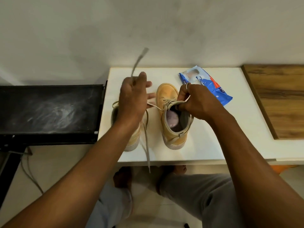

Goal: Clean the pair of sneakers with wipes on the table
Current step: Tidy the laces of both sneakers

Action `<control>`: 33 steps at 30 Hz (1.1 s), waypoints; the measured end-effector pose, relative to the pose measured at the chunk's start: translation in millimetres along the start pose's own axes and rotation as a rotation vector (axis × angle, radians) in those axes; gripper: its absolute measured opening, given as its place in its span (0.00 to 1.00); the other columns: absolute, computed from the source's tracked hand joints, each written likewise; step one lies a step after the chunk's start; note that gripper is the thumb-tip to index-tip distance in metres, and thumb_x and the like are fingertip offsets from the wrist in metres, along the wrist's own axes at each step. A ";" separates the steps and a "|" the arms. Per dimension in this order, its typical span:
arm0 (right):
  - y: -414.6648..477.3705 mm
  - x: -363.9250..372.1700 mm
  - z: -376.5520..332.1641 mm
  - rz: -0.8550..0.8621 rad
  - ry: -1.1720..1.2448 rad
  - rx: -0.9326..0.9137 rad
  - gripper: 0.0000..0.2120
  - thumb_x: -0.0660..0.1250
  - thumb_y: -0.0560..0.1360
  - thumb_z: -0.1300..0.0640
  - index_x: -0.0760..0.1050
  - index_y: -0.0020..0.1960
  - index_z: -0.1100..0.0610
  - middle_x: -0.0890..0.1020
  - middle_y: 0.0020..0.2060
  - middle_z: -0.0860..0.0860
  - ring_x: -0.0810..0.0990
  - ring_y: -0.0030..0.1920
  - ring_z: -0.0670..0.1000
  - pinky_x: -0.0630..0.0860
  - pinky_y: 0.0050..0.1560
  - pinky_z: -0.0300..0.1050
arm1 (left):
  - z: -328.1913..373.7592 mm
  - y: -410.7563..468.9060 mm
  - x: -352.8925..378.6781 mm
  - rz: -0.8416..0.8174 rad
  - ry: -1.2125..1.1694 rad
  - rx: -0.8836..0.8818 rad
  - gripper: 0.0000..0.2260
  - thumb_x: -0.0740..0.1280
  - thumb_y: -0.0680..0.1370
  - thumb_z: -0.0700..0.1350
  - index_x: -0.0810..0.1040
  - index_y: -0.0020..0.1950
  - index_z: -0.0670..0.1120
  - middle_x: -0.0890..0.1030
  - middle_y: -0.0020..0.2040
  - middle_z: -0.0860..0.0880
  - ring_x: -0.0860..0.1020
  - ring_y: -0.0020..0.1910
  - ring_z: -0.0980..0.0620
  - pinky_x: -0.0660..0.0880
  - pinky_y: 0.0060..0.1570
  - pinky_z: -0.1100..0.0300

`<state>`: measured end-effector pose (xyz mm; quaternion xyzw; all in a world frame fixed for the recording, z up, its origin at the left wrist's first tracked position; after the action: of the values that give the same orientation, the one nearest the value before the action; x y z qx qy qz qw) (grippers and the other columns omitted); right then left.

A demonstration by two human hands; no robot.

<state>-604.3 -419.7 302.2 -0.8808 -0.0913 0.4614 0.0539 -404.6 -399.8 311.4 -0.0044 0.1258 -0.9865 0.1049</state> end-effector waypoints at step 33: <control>2.1 0.4 -12.0 0.168 -0.131 -0.065 0.10 0.67 0.75 0.44 0.74 0.48 0.49 0.79 0.39 0.48 0.79 0.42 0.52 0.79 0.46 0.53 | -17.0 -19.3 49.2 -0.018 0.933 0.433 0.12 0.62 0.82 0.50 0.78 0.50 0.42 0.77 0.41 0.48 0.71 0.38 0.50 0.64 0.38 0.58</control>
<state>-594.0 -421.8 308.4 -0.8547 -0.0357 0.5174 -0.0197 -457.2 -387.6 299.0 0.4571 -0.0479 -0.8877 0.0278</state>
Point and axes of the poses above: each hand's wrist, its own y-axis towards the middle knuckle, its own x-axis out of the palm, z = x × y, the point moved 9 cm from there along y, towards the middle knuckle
